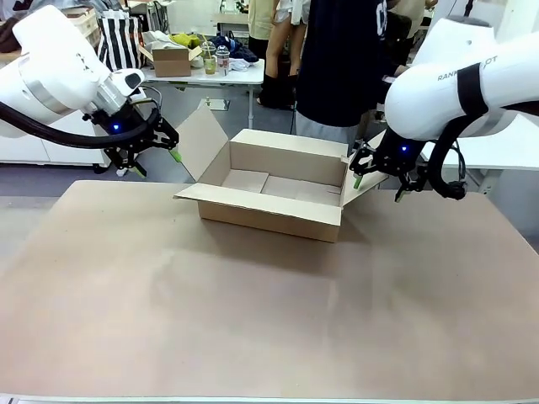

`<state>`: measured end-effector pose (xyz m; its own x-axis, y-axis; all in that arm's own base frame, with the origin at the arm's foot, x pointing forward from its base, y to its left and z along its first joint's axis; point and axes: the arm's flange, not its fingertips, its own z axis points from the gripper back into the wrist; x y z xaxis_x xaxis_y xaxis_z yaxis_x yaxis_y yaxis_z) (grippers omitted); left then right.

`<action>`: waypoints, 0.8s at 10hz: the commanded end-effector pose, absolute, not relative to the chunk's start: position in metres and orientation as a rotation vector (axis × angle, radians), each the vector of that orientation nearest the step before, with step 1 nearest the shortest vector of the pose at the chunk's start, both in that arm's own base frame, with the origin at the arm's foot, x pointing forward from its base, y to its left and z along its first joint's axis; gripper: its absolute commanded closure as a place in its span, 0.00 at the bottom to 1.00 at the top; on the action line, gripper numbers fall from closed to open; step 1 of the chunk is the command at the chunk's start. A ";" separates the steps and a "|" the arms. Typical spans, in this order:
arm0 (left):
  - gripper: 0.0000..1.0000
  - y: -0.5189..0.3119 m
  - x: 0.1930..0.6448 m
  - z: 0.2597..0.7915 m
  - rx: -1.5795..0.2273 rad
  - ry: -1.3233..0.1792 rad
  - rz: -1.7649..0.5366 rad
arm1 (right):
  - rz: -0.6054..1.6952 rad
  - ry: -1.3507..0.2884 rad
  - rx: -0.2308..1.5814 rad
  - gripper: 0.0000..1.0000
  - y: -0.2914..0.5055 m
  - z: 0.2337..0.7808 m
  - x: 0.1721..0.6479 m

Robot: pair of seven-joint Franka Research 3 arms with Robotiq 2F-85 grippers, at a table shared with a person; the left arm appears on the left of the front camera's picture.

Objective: Pack the gift set into the box.
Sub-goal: Lift both hands away from the flaps of the Package Box.

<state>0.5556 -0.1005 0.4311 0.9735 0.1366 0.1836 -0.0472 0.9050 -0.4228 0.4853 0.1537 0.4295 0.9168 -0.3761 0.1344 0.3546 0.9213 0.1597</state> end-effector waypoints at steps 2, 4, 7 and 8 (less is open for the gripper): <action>0.00 -0.101 0.554 0.433 -0.417 -0.212 0.107 | -0.378 -0.165 0.113 0.00 0.155 0.432 0.489; 0.00 -0.101 0.554 0.433 -0.417 -0.212 0.107 | -0.378 -0.165 0.113 0.00 0.155 0.432 0.489; 0.00 -0.101 0.554 0.433 -0.417 -0.212 0.107 | -0.378 -0.165 0.113 0.00 0.155 0.432 0.489; 0.00 -0.101 0.554 0.433 -0.417 -0.212 0.107 | -0.378 -0.165 0.113 0.00 0.155 0.432 0.489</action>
<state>0.5556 -0.1005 0.4311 0.9735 0.1366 0.1836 -0.0472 0.9050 -0.4228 0.4853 0.1537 0.4295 0.9167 -0.3762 0.1344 0.3546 0.9213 0.1597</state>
